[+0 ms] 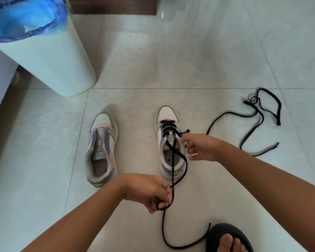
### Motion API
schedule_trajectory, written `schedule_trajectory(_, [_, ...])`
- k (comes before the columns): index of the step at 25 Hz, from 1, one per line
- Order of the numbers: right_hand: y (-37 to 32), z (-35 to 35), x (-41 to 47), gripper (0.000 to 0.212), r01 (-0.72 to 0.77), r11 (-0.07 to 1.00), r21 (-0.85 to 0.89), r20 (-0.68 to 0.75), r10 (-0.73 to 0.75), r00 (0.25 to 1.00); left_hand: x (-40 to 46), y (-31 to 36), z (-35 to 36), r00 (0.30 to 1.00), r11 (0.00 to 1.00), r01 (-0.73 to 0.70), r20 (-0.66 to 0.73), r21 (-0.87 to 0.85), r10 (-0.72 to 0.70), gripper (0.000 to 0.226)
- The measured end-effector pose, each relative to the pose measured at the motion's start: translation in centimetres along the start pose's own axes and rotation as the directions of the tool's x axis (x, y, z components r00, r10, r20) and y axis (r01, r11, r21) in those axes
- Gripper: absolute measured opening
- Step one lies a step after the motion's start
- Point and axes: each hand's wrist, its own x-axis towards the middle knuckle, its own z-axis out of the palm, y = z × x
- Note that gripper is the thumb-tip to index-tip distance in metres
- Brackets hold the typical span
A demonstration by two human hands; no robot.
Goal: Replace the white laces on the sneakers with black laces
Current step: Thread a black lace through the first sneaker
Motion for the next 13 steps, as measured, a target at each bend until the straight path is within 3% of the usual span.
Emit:
schedule_trajectory(6, [-1.8,0.9,2.9,0.025,0.054,0.961,0.273,-0.121,-0.022,0.992,0.3,1.0,0.5,0.983,0.990,0.077,-0.177,0.118,-0.056,0.024])
schedule_trajectory(10, [-4.7,-2.0,2.3,0.024,0.214,0.753,0.622,-0.146,-0.157,0.977,-0.8,1.7,-0.3,0.978,0.979,0.103,-0.199,0.174,-0.068,0.024])
schedule_trajectory(11, [-5.1,-3.2,1.7,0.025,0.238,0.716,0.656,-0.133,-0.202,0.970,-1.2,1.8,-0.7,0.974,0.969,0.114,-0.217,0.217,-0.066,0.025])
schedule_trajectory(13, [-5.0,-4.6,0.7,0.024,0.263,0.802,0.537,-0.089,-0.256,0.963,-1.9,2.1,-1.2,0.955,0.922,0.169,-0.290,0.348,-0.066,0.027])
